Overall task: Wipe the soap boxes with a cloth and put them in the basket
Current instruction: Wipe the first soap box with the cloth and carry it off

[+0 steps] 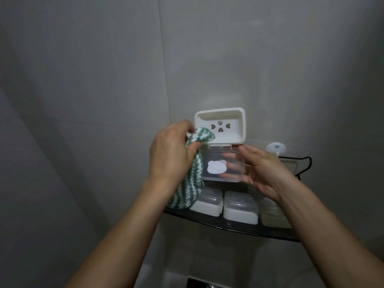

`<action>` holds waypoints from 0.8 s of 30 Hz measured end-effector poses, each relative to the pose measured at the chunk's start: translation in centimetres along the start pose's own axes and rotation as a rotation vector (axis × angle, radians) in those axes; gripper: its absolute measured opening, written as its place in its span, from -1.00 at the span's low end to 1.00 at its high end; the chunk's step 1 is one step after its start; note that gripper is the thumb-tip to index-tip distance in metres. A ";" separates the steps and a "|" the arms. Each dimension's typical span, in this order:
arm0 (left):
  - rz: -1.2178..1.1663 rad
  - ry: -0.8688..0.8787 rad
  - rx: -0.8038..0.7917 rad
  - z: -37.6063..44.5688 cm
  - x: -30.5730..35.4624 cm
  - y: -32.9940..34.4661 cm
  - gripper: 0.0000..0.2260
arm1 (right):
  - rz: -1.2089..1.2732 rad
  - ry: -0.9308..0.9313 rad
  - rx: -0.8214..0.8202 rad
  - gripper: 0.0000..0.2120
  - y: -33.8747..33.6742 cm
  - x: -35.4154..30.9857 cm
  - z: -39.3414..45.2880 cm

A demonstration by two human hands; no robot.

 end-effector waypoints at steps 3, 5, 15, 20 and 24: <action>0.176 0.040 -0.069 -0.2 1.6 2.3 -0.85 | -0.016 -0.016 -0.013 -0.68 0.6 0.5 0.1; 0.283 0.093 -0.142 -0.7 2.4 3.9 -0.87 | -0.036 -0.037 -0.009 -0.69 0.7 0.6 0.2; 0.354 0.027 -0.276 -1.0 2.9 5.9 -0.85 | -0.057 -0.048 0.003 -0.74 0.5 0.9 0.7; 0.154 0.118 -0.268 -1.3 5.2 5.6 -0.80 | 0.015 -0.017 -0.012 -0.72 0.8 1.1 0.9; 0.025 0.161 -0.376 -1.6 6.1 6.0 -0.67 | 0.051 -0.015 -0.023 -0.72 0.9 0.7 0.9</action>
Point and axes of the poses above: each hand's wrist, its own z-axis towards the middle knuckle, its own y-axis out of the palm, x = y × z, the point moved 7 cm from there along z, towards the middle knuckle, and after that the axes turned 14 degrees about z, right-handed, at the moved point
